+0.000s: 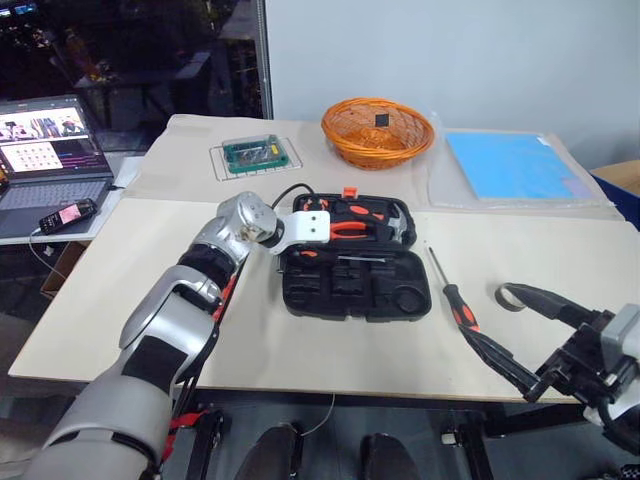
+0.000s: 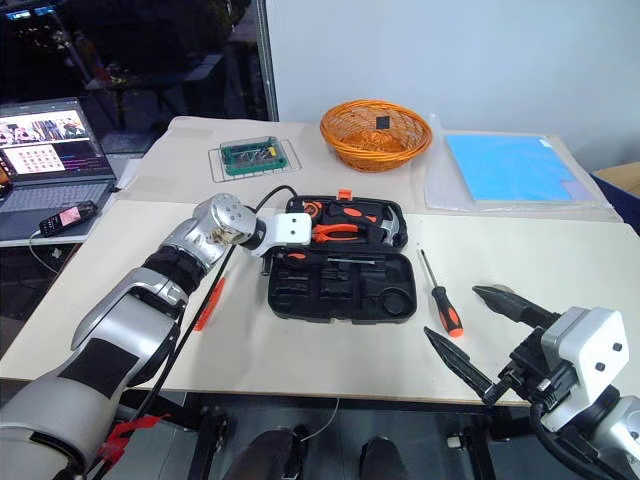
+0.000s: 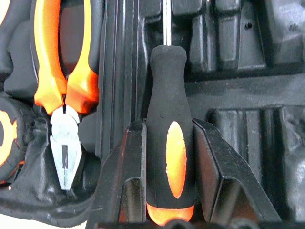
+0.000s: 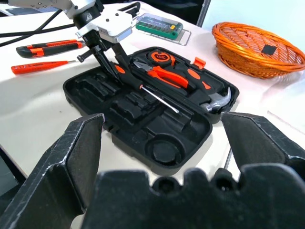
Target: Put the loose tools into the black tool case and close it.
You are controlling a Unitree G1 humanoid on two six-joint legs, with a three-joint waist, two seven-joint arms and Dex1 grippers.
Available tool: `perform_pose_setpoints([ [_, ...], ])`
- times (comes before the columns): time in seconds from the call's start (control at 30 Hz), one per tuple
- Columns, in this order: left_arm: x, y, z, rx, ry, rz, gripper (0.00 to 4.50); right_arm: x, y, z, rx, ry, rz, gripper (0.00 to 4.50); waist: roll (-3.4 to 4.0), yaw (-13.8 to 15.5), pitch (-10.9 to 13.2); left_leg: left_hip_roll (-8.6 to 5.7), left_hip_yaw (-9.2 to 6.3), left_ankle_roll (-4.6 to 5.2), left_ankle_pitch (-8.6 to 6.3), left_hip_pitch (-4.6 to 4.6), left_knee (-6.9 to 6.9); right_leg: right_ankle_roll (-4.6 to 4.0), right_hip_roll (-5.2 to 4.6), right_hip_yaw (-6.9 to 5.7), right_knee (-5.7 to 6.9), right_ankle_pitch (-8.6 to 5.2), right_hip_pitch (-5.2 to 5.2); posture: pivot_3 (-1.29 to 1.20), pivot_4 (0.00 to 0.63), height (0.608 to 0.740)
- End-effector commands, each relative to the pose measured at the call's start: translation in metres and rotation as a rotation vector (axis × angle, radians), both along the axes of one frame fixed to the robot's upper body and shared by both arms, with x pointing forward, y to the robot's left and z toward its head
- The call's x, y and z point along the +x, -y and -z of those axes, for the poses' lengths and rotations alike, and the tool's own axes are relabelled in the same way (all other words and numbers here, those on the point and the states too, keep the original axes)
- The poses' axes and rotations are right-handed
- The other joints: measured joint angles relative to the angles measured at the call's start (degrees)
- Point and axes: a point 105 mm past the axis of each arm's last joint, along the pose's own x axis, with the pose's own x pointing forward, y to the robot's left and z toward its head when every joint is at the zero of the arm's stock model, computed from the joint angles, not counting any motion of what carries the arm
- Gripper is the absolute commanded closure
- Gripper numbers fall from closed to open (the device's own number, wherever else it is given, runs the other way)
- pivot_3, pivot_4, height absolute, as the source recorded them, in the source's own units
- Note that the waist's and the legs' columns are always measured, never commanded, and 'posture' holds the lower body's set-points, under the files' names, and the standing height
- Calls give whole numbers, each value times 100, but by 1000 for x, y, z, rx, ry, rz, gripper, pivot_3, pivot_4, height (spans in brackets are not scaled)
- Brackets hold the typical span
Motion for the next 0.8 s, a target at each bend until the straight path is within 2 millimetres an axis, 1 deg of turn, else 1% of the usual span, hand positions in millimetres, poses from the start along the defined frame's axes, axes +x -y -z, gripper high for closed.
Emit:
perform_pose_setpoints([
  [0.03, 1, 1, -18, -73, -2, -3, 2502, -1, -3, -8, -9, 53, -12, 0, 0, 2, 0, 0, 0, 0, 0, -1, 0, 0, 0, 0, 0, 0, -1, 0, 150, 740],
  [0.07, 0, 4, -27, -130, -6, 3, 2094, -1, -3, -8, -9, 53, -13, 0, 1, 5, -1, 0, 0, 0, 0, -1, 0, 0, 0, -1, 1, 0, -2, 0, 150, 740],
  [0.1, -3, 7, -41, -224, -32, 1, 1810, -2, -4, -8, -8, 53, -15, 0, 2, 6, -1, 0, -1, 0, 0, 0, -1, 0, 0, -1, 1, 0, -1, 0, 150, 740],
  [0.13, -7, 7, -52, -300, -64, 5, 1436, -2, -4, -8, -7, 52, -16, 0, 2, 5, 0, 1, -2, 0, 0, 0, 0, -1, 0, -1, 2, 0, -3, 0, 150, 740],
  [0.17, -10, 5, -61, -384, -85, -2, 1436, -2, -4, -8, -7, 51, -16, 0, 2, 4, 0, 1, -2, 0, 0, -9, 1, -1, 0, -2, 3, 0, -11, 0, 150, 740],
  [0.23, -18, 1, -70, -514, -153, -31, 1436, -2, -2, -6, -6, 48, -12, 0, 4, -15, -1, 0, -3, 0, 1, -28, 4, -2, 0, -1, 5, 2, -32, 0, 150, 740],
  [0.27, -19, -1, -72, -579, -187, -84, 1648, -1, -2, -6, -5, 48, -8, 0, 4, -20, -2, 0, -2, 2, 0, -28, 4, -4, 0, 2, 4, 2, -34, 0, 150, 740],
  [0.3, -21, -1, -69, -609, -210, -118, 2002, -1, -2, -6, -4, 48, -4, 0, 6, -18, -2, 0, -2, 7, -1, -27, 4, -6, 0, 3, 6, 1, -32, 0, 150, 740],
  [0.33, -22, 1, -64, -645, -198, -142, 2232, -1, -2, -5, -3, 48, -2, 0, 9, -13, -4, 0, -3, 9, -2, -26, 4, -6, 1, 3, 6, 0, -32, 0, 150, 740],
  [0.43, -21, 9, -51, -765, -161, -246, 3325, 1, -1, -5, 1, 49, 9, 0, 16, 13, -8, -1, -3, 13, -3, -20, 8, -6, 1, 5, 6, 0, -33, 0, 150, 740],
  [0.5, -17, 10, -31, -819, -140, -363, 4009, 3, -1, -4, 3, 44, 23, 0, 15, 51, -8, -2, -8, 12, -4, -15, 15, -6, 1, 3, 6, 1, -32, 0, 150, 740],
  [0.53, -15, 8, -19, -791, -104, -409, 4340, 5, -1, -3, 4, 35, 30, 0, 15, 61, -8, -2, -10, 12, -4, -16, 19, -2, 2, 2, 3, 3, -31, 0, 150, 740],
  [0.57, -14, 7, -11, -768, -76, -436, 4468, 5, -1, -3, 5, 30, 35, 0, 14, 68, -8, -1, -10, 11, -4, -16, 24, 0, 2, 3, 4, 6, -30, 0, 150, 740],
  [0.7, -16, 7, 19, -665, -99, -492, 4468, 12, 3, 2, -5, 3, 75, 0, 20, 78, -11, 0, -6, 7, -5, -5, 27, -4, 5, 4, 7, 19, -25, 0, 150, 740],
  [0.77, -21, 10, 25, -645, -119, -487, 4468, 16, 9, 6, -22, -10, 112, 0, 26, 68, -15, 1, -3, 6, -6, 19, 24, -3, 3, 7, 6, 18, -1, 0, 150, 740],
  [0.8, -24, 11, 24, -646, -114, -470, 4468, 19, 12, 5, -39, 3, 141, 0, 33, 66, -19, 3, -3, 5, -7, 33, 22, -4, 2, 7, 4, 17, 17, 0, 150, 740],
])
